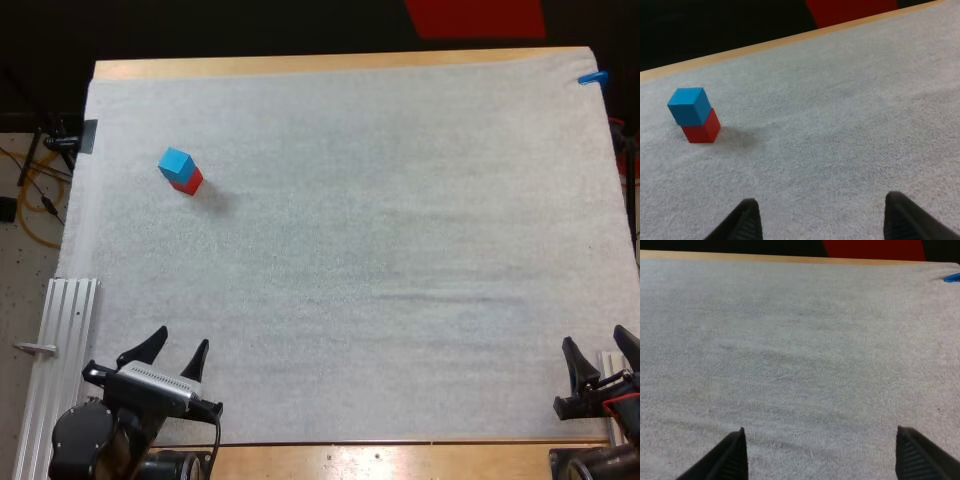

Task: Stack red cube on blue cube

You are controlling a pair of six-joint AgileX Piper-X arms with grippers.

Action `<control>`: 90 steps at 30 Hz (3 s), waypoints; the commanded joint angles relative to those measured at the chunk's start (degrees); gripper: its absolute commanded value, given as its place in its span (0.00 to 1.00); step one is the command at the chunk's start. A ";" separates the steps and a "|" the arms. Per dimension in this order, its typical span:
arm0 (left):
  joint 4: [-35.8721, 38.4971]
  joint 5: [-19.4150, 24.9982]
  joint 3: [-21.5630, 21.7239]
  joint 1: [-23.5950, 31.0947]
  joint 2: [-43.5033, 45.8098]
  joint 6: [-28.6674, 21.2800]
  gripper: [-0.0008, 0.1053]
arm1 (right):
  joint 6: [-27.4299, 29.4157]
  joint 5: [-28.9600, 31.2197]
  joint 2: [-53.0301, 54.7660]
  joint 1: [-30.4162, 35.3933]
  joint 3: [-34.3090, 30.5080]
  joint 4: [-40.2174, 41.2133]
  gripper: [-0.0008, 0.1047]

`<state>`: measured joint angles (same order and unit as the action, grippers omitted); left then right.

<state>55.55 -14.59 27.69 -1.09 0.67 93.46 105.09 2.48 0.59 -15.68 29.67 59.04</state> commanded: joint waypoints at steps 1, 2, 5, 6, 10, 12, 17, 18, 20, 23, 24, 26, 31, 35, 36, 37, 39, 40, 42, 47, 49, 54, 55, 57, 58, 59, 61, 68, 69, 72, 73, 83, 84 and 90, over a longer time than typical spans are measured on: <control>-0.52 1.16 0.16 -0.07 8.03 0.75 0.51 | 0.07 -0.22 2.15 -0.14 0.20 -0.67 0.58; -0.52 2.34 0.16 -0.07 8.03 1.30 0.51 | 0.07 -0.22 2.15 -0.14 0.20 -0.67 0.58; -0.52 3.26 0.16 -0.07 8.03 1.63 0.51 | 0.07 -0.22 2.15 -0.14 0.20 -0.67 0.58; -0.52 3.25 0.16 -0.07 8.03 1.60 0.51 | 0.07 -0.22 2.15 -0.14 0.20 -0.67 0.58; -0.63 3.25 0.16 -0.07 8.03 1.60 0.51 | 0.59 -0.22 2.15 -0.14 0.20 -0.67 0.58; -0.64 3.25 0.40 -0.07 7.84 1.60 0.51 | 1.13 -0.22 2.15 -0.14 0.20 -1.47 0.58; -0.64 3.80 3.56 -0.07 4.72 1.84 0.51 | 1.66 -0.22 -2.25 -0.14 1.99 -4.91 0.58; -0.64 4.10 4.13 -0.07 4.06 1.82 0.51 | 1.66 -0.22 -2.85 -0.14 2.37 -5.29 0.58; -0.64 4.65 6.43 -0.07 1.14 1.82 0.51 | 2.52 -2.48 -6.95 -0.14 4.13 -6.68 0.58; -0.64 4.76 9.01 -0.07 -2.59 1.82 0.51 | 3.73 -5.13 -12.42 -0.14 6.54 -8.40 0.58; -0.64 4.79 9.53 -0.07 -3.36 1.82 0.51 | 4.18 -5.50 -14.05 -0.14 7.06 -8.83 0.58; -0.64 5.00 11.17 -0.07 -5.97 1.82 0.51 | 5.42 -7.60 -18.40 -0.14 9.08 -10.49 0.58; -0.64 7.34 13.77 -0.07 -9.89 1.52 0.51 | 7.70 -15.00 -26.87 -0.14 13.49 -13.89 0.58; -0.64 10.96 14.68 -0.07 -11.47 1.38 0.51 | 8.36 -22.24 -33.22 -0.14 17.11 -15.55 0.58; -0.64 10.95 14.66 -0.07 -11.59 1.38 0.51 | 8.36 -22.75 -33.76 -0.14 17.61 -15.99 0.58; -0.50 10.93 14.66 -0.07 -11.93 1.79 0.51 | 8.35 -24.31 -35.27 -0.14 18.43 -17.16 0.58; -0.31 10.93 14.66 -0.07 -12.43 3.14 0.51 | 8.60 -26.63 -37.00 -0.14 19.26 -19.09 0.58; -0.35 10.93 14.66 -0.07 -12.73 4.01 0.51 | 9.10 -28.06 -38.20 -0.14 19.67 -20.45 0.58; -0.35 10.93 14.66 -0.07 -13.16 4.83 0.51 | 9.22 -29.30 -39.58 -0.14 20.16 -21.92 0.58; -0.35 11.10 14.66 -0.07 -14.10 5.56 0.51 | 9.37 -29.79 -42.52 -3.28 20.37 -23.41 0.58; -0.35 12.77 14.66 -0.07 -14.70 7.01 0.51 | 9.68 -29.63 -43.22 -4.85 20.37 -23.41 0.58; -0.12 14.94 15.07 -0.07 -18.05 7.87 0.41 | 9.87 -27.79 -44.43 -8.87 20.37 -24.14 0.58; -0.13 14.09 15.41 -0.07 -19.36 7.87 0.33 | 10.00 -27.55 -44.79 -9.74 20.37 -24.35 0.58; -0.34 13.65 16.33 -0.07 -22.07 7.73 0.23 | 10.18 -26.76 -44.99 -10.81 20.37 -24.55 0.58; -0.48 14.20 17.24 -0.07 -24.11 7.28 0.17 | 10.18 -26.60 -45.06 -11.36 20.37 -24.56 0.58; -0.62 15.29 18.37 -0.07 -26.23 6.41 0.12 | 10.17 -26.60 -45.04 -11.47 20.37 -24.56 0.58; -0.65 16.62 20.21 0.06 -29.23 4.36 0.07 | 10.17 -26.60 -45.04 -11.45 20.37 -24.49 0.58; -0.56 8.49 29.07 8.98 -44.07 -6.46 0.01 | 10.03 -25.45 -45.04 -11.45 20.37 -24.49 0.58; -0.56 7.81 29.57 10.05 -45.00 -6.57 0.01 | 10.03 -25.45 -45.04 -11.45 20.37 -24.49 0.58; -2.27 2.23 33.29 13.97 -52.07 -6.83 0.01 | 9.14 -25.45 -45.04 -11.45 20.37 -24.49 0.58; -2.78 1.76 34.52 14.50 -54.62 -7.30 0.01 | 9.12 -25.45 -45.04 -11.45 20.37 -24.49 0.58; 0.07 3.54 48.05 11.92 -77.11 -10.40 0.01 | 6.59 -25.45 -45.04 -11.45 20.37 -24.13 0.58; 0.16 4.56 48.91 11.92 -78.30 -10.98 0.01 | 6.61 -25.45 -45.04 -11.45 20.37 -24.13 0.58; -0.33 10.34 56.30 11.92 -87.49 -16.07 0.01 | 6.61 -25.45 -45.04 -11.45 20.37 -24.07 0.58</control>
<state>55.61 -5.55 83.23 10.94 -87.17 77.62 111.76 -22.92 -44.58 -27.04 49.51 35.29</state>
